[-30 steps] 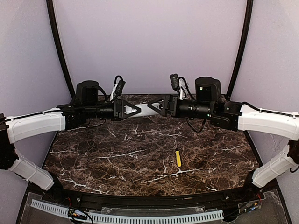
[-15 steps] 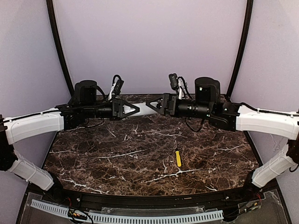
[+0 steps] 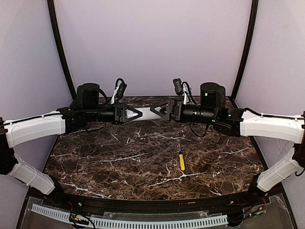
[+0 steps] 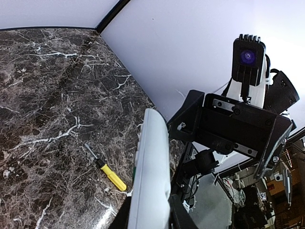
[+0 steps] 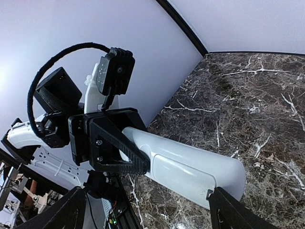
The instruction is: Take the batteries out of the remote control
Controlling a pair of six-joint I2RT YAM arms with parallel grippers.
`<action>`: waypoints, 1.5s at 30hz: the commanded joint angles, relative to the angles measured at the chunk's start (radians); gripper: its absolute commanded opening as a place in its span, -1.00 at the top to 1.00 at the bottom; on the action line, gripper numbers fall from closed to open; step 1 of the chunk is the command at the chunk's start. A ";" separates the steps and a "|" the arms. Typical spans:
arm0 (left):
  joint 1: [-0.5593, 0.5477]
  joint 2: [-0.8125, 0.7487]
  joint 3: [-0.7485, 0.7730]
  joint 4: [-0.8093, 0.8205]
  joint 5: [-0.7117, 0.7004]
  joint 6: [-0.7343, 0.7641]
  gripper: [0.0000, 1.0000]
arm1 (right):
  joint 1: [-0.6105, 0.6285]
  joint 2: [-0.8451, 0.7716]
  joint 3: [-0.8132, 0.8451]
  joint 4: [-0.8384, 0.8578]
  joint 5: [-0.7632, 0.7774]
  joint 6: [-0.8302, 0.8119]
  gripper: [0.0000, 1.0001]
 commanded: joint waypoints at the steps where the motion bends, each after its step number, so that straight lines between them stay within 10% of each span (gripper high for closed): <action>1: -0.011 -0.067 0.010 0.064 0.073 0.052 0.99 | -0.021 0.003 -0.061 0.020 -0.045 0.013 -0.79; 45: -0.054 -0.069 0.053 -0.093 0.074 0.268 0.99 | -0.025 0.077 -0.076 0.239 -0.292 0.006 -0.78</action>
